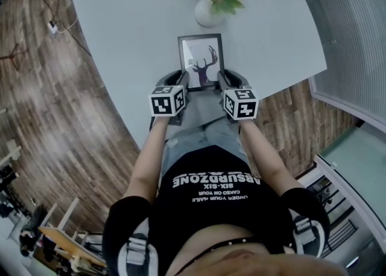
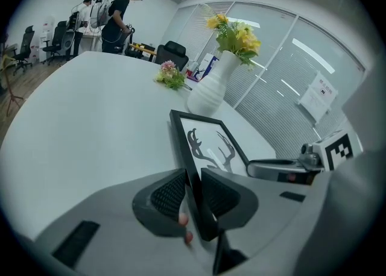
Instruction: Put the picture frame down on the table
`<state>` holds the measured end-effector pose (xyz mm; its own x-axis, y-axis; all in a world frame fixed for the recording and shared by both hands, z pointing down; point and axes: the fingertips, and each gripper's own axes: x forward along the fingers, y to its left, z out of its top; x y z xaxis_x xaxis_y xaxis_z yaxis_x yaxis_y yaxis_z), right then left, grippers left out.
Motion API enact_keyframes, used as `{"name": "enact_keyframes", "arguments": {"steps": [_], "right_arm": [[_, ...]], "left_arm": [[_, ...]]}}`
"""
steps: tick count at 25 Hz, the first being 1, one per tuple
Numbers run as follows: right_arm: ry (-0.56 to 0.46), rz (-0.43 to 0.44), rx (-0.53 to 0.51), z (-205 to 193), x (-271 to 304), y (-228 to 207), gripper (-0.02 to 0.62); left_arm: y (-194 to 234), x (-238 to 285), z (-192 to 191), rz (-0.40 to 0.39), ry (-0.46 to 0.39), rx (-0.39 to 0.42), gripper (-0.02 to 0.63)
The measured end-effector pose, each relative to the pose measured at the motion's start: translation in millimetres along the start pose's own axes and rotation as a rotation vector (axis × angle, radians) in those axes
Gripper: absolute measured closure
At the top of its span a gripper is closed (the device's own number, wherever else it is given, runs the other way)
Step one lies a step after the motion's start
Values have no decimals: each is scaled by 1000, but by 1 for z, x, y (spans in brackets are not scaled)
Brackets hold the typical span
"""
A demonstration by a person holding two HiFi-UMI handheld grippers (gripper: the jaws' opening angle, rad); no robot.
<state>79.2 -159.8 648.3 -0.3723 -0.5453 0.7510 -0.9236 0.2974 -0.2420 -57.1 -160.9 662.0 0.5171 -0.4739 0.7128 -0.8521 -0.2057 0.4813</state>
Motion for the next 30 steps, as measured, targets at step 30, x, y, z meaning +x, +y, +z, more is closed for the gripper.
{"name": "enact_keyframes", "arguments": {"steps": [30], "right_arm": [[81, 31, 18, -14, 22, -6, 500]], "left_arm": [[8, 13, -9, 6, 23, 23, 512]]}}
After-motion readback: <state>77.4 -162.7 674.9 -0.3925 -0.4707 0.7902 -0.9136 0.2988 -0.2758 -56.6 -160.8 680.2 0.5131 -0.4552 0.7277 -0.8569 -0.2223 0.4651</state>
